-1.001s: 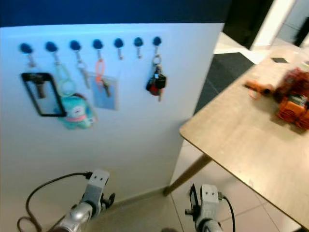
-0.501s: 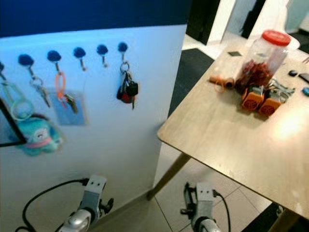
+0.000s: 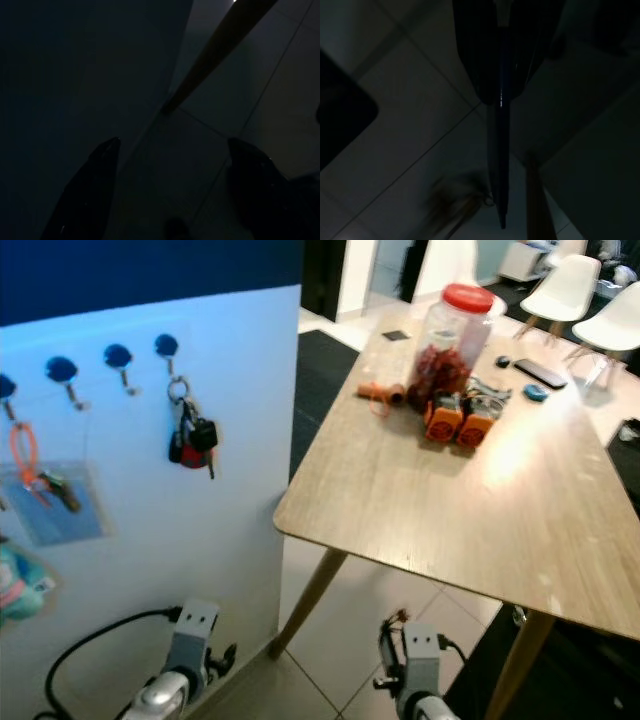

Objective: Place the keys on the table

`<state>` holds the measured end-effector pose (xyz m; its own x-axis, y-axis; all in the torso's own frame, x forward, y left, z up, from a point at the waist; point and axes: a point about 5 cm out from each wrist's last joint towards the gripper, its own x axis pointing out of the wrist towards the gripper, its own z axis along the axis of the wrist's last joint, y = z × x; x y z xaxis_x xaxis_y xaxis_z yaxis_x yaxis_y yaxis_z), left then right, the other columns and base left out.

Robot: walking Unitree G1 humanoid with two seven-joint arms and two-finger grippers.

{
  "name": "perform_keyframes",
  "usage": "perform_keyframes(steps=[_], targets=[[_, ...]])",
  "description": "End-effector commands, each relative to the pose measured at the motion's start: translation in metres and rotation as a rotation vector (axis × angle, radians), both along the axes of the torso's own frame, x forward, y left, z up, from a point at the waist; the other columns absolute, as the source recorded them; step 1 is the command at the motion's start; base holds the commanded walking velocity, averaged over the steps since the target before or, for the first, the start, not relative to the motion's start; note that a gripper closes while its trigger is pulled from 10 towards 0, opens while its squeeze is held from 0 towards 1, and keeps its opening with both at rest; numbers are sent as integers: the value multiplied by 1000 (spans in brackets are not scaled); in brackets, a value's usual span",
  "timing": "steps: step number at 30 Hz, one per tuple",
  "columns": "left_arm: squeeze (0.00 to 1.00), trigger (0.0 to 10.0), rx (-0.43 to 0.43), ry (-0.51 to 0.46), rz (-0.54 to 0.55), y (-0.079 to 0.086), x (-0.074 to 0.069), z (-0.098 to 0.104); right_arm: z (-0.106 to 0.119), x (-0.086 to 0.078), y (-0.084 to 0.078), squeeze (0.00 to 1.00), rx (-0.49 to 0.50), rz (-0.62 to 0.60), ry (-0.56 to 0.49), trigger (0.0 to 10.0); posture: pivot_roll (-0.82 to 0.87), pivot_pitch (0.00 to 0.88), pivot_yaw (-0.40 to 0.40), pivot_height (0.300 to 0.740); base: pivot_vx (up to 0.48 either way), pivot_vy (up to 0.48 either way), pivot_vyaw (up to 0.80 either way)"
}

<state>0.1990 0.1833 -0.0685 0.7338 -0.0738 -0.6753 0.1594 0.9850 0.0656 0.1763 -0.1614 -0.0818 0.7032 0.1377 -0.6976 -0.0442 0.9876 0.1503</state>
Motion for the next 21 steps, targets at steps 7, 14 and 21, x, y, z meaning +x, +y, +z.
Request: perform_keyframes(steps=[7,14,21], targets=[[0,10000,-21,-22,-3,-6,3,2,-1,-4,-7,0,-21,4,11,10000,78,5,-80,740,0,0,-800],[0,10000,-18,-24,-3,-6,4,2,1,1,-10,0,-31,18,8,10000,78,9,-81,740,0,0,-800],[0,10000,1,-54,-2,-6,8,5,2,4,-8,0,-50,63,2,10000,83,5,-90,740,0,0,-800]])
